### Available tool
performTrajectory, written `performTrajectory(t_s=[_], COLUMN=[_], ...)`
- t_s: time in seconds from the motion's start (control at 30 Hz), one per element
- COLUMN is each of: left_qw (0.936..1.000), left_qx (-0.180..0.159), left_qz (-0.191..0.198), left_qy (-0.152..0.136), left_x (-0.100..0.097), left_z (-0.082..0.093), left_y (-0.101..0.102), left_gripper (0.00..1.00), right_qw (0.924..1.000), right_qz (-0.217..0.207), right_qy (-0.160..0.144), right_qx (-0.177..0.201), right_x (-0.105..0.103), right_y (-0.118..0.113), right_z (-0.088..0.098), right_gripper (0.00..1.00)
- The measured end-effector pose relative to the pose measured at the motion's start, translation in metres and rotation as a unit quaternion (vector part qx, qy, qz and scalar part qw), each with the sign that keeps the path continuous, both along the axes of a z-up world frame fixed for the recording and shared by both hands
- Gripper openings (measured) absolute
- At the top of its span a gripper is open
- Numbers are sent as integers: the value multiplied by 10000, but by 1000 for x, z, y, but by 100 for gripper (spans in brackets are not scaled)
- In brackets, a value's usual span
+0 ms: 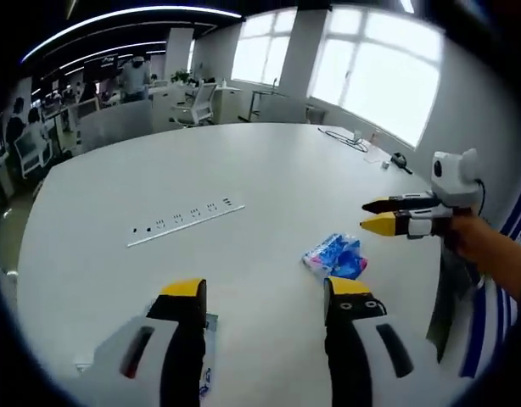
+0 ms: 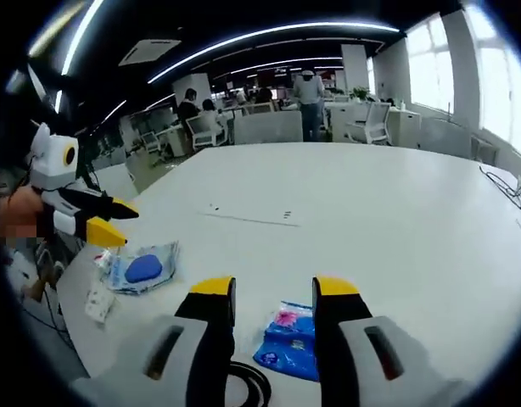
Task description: Arrange the tabletop items into an orderly group along one side of the table until the central work area is clear of visible clutter.
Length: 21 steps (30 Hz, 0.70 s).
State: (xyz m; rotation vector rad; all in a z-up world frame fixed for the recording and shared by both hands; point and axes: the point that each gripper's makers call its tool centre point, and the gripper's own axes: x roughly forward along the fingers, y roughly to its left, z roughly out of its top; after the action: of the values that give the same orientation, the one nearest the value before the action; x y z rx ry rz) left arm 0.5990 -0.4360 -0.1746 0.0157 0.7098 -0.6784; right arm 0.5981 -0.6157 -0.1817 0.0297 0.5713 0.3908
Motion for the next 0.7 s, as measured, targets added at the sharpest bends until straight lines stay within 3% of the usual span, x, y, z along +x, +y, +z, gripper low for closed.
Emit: performTrajectory(t_s=[0.37, 0.7], left_qw=[9987, 9955], left_qx=[-13, 47], left_qz=[500, 945], left_qy=[-58, 114], left_x=[-2, -16], left_z=[14, 4], left_y=[55, 102], left_gripper=[57, 57], right_qw=[9984, 9943], right_qz=[543, 1059], right_qy=[-166, -142], right_qx=[-23, -49], right_x=[22, 30], right_y=[51, 99], right_z=[22, 24], right_gripper=[35, 34])
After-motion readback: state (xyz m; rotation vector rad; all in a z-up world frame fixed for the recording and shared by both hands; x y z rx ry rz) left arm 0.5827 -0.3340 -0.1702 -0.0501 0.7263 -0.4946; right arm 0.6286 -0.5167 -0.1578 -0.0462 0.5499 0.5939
